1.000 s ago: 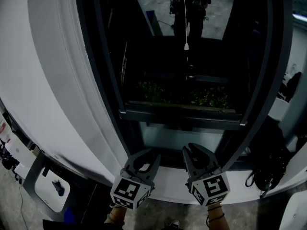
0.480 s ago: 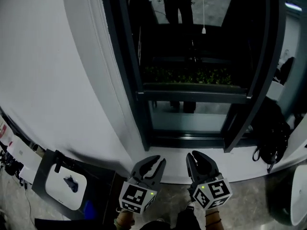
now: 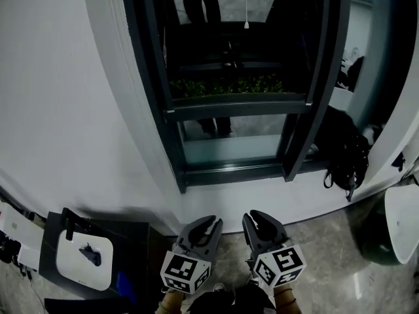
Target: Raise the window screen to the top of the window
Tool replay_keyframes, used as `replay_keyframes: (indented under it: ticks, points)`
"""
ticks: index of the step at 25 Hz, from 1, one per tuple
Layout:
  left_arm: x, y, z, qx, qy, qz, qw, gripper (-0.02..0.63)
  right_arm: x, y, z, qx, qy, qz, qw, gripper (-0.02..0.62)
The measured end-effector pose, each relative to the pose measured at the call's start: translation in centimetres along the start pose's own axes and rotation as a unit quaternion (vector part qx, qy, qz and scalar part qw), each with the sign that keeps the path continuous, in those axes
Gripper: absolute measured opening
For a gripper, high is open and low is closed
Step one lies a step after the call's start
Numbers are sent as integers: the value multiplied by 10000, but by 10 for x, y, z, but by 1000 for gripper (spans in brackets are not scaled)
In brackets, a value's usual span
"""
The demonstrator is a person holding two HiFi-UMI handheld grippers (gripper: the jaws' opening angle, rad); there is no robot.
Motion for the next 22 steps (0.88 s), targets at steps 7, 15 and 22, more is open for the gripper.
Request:
replay_keyframes:
  ticks: [7, 15, 22]
  points:
    - [-8, 35, 8, 89, -50, 132, 9999, 41, -29, -5, 11, 10, -42, 91, 9999, 57]
    - [-21, 95, 14, -40, -88, 133, 9999, 42, -84, -2, 21, 10, -103, 64, 9999, 57]
    - [-32, 154, 27, -125, -143, 96, 9998, 41, -144, 3, 41, 10, -199, 99, 9998, 57]
Point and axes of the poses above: the fingertips, and each gripper's own axes: x forward along the fingers, y to its right, z out of its underside, the point moved 2 cm from there along -x, backward along the fingers, and after that the axes turned 8 degrees about -y, right-handed, at the moved point
